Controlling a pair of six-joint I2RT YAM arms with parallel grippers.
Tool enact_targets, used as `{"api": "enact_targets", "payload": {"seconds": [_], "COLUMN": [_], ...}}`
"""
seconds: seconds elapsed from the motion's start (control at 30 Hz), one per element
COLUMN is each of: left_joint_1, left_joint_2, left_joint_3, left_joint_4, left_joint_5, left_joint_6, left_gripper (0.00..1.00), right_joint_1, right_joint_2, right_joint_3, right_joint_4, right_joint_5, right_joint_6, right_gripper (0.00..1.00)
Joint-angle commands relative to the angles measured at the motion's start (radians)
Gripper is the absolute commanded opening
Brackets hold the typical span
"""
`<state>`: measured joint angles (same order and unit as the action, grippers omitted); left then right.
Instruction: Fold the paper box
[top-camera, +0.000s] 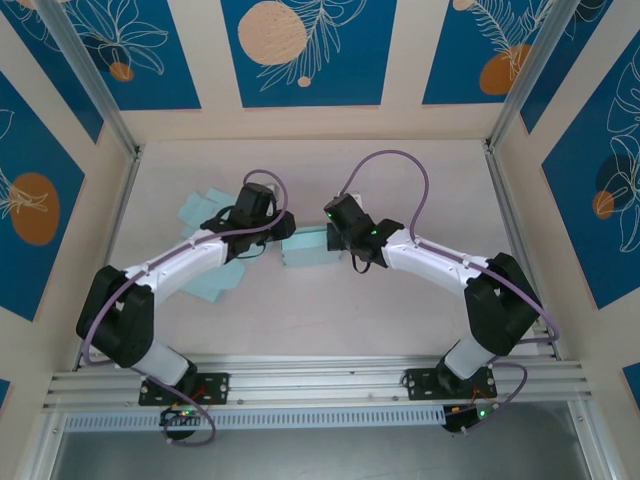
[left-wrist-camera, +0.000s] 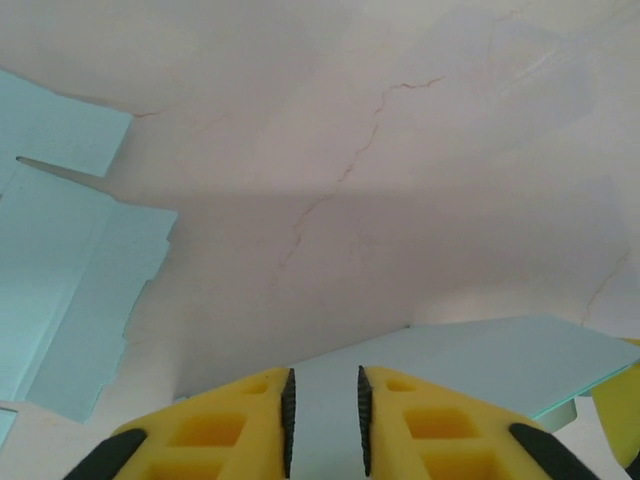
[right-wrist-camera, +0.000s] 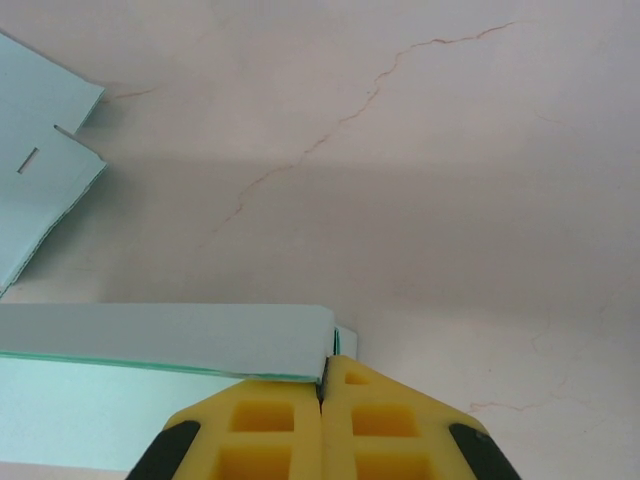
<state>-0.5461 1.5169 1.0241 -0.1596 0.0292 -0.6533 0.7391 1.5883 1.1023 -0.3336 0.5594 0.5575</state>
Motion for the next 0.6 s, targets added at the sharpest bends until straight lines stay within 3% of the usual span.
{"api": "enact_targets", "payload": {"seconds": [0.0, 0.33, 0.57], "left_joint_1": [0.002, -0.008, -0.008], "left_joint_2": [0.002, 0.005, -0.002], "left_joint_3": [-0.059, -0.175, -0.166], "left_joint_4": [-0.016, 0.104, 0.127], "left_joint_5": [0.024, 0.038, 0.066], "left_joint_6": [-0.043, -0.171, -0.221], "left_gripper": [0.20, 0.06, 0.04], "right_joint_1": [0.019, 0.020, 0.022], "right_joint_2": [0.078, 0.082, 0.084], "right_joint_3": [-0.055, -0.059, -0.059], "right_joint_4": [-0.185, -0.177, -0.177], "right_joint_5": [-0.077, -0.073, -0.070], "right_joint_6": [0.030, 0.042, 0.042], "right_gripper": [0.00, 0.00, 0.00]}}
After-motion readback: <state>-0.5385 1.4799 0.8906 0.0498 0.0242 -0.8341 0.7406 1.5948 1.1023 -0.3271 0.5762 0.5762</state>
